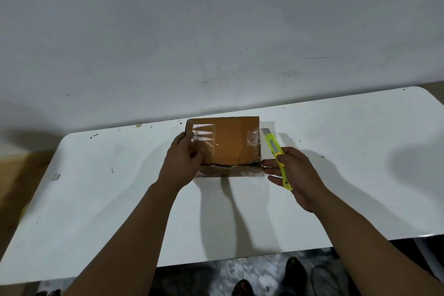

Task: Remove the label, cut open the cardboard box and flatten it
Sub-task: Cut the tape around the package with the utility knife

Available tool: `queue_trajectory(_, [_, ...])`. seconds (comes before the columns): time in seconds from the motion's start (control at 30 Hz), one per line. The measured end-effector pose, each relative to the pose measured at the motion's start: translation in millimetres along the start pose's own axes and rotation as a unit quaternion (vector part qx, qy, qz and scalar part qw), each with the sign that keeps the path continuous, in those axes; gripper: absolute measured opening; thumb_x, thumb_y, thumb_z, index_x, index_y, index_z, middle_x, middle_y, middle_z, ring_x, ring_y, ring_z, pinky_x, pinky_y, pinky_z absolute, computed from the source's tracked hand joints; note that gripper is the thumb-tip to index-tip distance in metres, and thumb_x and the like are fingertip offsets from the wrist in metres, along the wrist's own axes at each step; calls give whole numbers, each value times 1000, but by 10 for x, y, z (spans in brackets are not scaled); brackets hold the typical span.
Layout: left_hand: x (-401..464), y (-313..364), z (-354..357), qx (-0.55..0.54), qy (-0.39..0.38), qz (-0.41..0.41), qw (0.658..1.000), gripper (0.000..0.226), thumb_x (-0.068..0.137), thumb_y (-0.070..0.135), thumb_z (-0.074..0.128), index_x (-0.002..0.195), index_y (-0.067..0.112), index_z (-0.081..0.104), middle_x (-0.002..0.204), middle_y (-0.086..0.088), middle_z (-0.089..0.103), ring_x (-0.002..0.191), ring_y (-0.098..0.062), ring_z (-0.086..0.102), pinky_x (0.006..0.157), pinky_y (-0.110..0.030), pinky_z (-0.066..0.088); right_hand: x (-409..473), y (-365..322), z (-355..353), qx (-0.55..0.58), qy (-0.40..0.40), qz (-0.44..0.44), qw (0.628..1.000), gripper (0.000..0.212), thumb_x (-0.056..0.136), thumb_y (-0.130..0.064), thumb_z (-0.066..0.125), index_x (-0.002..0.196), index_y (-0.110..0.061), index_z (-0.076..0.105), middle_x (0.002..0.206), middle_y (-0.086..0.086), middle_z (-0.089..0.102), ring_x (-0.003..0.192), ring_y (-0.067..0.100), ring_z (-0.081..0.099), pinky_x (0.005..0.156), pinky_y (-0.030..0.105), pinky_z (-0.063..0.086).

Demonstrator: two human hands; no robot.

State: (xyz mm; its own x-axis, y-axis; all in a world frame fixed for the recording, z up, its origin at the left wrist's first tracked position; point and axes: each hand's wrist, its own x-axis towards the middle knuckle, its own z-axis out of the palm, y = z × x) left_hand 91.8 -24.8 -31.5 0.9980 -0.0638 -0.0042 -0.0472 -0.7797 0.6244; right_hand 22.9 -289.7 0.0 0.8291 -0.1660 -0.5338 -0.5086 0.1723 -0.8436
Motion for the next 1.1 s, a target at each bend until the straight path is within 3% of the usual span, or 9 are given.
queue_trajectory(0.13, [-125, -15, -76, -45, 19, -20, 999, 40, 96, 31, 57, 135, 21, 57, 122, 2, 63, 110, -18, 59, 89, -28, 44, 34, 10, -10, 1, 47, -30, 998, 15, 96, -12, 46, 98, -14, 61, 100, 11, 75, 98, 29, 70, 95, 43, 54])
queue_trajectory(0.17, [-167, -10, -94, -74, 23, -29, 997, 38, 97, 37, 56, 133, 26, 57, 120, 8, 65, 106, -16, 64, 88, -28, 49, 45, 5, -15, -4, 56, -37, 998, 15, 95, -12, 47, 97, -15, 62, 101, 10, 75, 101, 28, 70, 96, 42, 54])
queue_trajectory(0.23, [-267, 3, -132, -145, 14, -44, 988, 33, 98, 39, 60, 130, 37, 54, 114, 27, 62, 98, -6, 68, 79, -16, 53, 64, -16, -20, -12, 64, -49, 997, 12, 93, -13, 51, 95, -16, 62, 104, 12, 74, 100, 27, 69, 97, 41, 53])
queue_trajectory(0.37, [-472, 18, -122, -218, -15, -50, 975, 54, 90, 26, 74, 133, 44, 47, 117, 40, 55, 101, 8, 61, 73, -5, 50, 79, -92, -29, -31, 74, -63, 995, 14, 84, -18, 59, 98, -18, 62, 106, 16, 73, 90, 22, 68, 98, 44, 53])
queue_trajectory(0.5, [-584, -11, -61, -267, -13, -51, 962, 62, 87, 30, 78, 139, 41, 47, 124, 38, 56, 108, 4, 62, 78, -9, 53, 126, -98, -58, -69, 91, -71, 991, 34, 66, -39, 61, 97, -27, 63, 92, 4, 76, 97, 27, 70, 100, 52, 50])
queue_trajectory(0.7, [-536, -118, -90, -271, -31, -43, 961, 70, 84, 34, 80, 144, 34, 45, 137, 25, 52, 104, -11, 68, 76, -18, 55, 170, -16, -46, -97, 99, -98, 985, 13, 86, -29, 65, 99, -29, 63, 92, -3, 75, 97, 17, 70, 99, 49, 51])
queue_trajectory(0.83, [-408, -180, -132, -214, -11, -44, 976, 53, 96, 37, 65, 144, 32, 44, 130, 18, 53, 105, -8, 63, 77, -13, 47, 97, 28, -26, -167, 124, -143, 968, 6, 91, -32, 54, 94, -34, 59, 97, -4, 69, 98, 26, 65, 94, 54, 50])
queue_trajectory(1.0, [-117, -265, -177, -207, -3, -77, 975, 48, 105, 29, 48, 152, 27, 40, 149, 8, 50, 122, -13, 56, 105, -29, 41, -166, -19, 150, -233, 115, -203, 944, 15, 95, -26, 45, 97, -34, 57, 90, 0, 69, 87, 27, 67, 83, 51, 54])
queue_trajectory(1.1, [-2, -302, -184, -256, -36, -103, 961, 46, 105, 33, 49, 150, 35, 43, 149, 12, 51, 130, -8, 52, 113, -38, 40, -300, 1, 306, -282, 60, -234, 928, 24, 99, -19, 44, 115, -32, 58, 90, -7, 70, 78, 9, 68, 79, 40, 55])
